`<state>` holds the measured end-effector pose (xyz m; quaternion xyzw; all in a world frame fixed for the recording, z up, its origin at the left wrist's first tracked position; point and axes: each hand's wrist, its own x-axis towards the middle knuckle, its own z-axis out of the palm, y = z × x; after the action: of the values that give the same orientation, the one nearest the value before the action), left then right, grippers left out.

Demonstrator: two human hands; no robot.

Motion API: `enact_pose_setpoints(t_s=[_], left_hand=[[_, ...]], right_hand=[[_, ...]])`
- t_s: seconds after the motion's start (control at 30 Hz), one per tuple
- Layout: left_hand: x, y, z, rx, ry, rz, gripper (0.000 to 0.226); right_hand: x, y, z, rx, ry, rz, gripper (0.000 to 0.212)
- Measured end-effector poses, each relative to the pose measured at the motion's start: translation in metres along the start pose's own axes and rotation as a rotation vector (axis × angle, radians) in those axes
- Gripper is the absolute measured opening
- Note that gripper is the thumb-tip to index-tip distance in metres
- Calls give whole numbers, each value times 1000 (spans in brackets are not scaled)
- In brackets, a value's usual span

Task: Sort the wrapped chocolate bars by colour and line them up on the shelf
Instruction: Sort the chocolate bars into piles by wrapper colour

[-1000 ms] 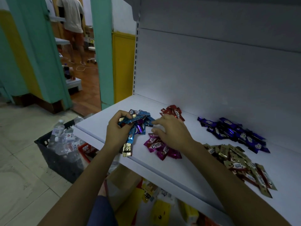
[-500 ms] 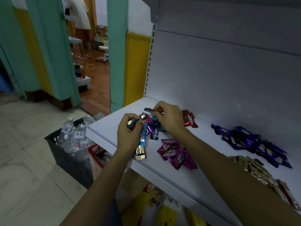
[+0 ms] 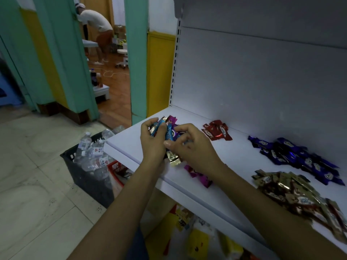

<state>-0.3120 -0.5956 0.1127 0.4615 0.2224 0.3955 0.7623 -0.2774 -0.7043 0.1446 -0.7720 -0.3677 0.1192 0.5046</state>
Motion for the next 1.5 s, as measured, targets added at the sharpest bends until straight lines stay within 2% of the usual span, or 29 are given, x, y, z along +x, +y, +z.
enact_pose_setpoints(t_s=[0.13, 0.23, 0.37, 0.5, 0.7, 0.8, 0.93, 1.0, 1.03, 1.1, 1.2, 1.33, 1.5], left_hand=[[-25, -1, 28, -192, 3, -185, 21], [-47, -10, 55, -205, -91, -293, 29], [-76, -23, 98, -225, -233, -343, 38], [-99, -37, 135, -388, -365, -494, 38], [-123, -54, 158, -247, -292, -563, 35], [-127, -56, 160, -214, -281, -550, 29], [-137, -60, 165, -149, -320, -516, 32], [-142, -62, 167, -149, -335, -499, 34], [-143, -62, 168, -148, -347, -487, 34], [-146, -62, 169, -153, -386, -458, 33], [-147, -62, 170, -136, -453, -442, 33], [-143, -61, 169, -81, -436, -414, 27], [-133, -58, 170, -42, -427, -402, 21]], right_hand=[[-12, 6, -15, 7, 140, -36, 32], [-21, 12, -38, -17, 250, -43, 27], [-34, 22, -84, 69, 456, 13, 23], [-55, 37, -127, 99, 579, 14, 18], [-93, 67, -187, 64, 727, 34, 15], [-115, 93, -211, -183, 675, 138, 16], [-132, 119, -220, -611, 358, 299, 16], [-134, 121, -218, -686, 393, 264, 14], [-133, 117, -215, -659, 458, 206, 11], [-129, 102, -210, -442, 546, 98, 14], [-118, 78, -203, -55, 472, 128, 19], [-105, 76, -200, -51, 468, 79, 9], [-93, 78, -226, 193, 613, 148, 5]])
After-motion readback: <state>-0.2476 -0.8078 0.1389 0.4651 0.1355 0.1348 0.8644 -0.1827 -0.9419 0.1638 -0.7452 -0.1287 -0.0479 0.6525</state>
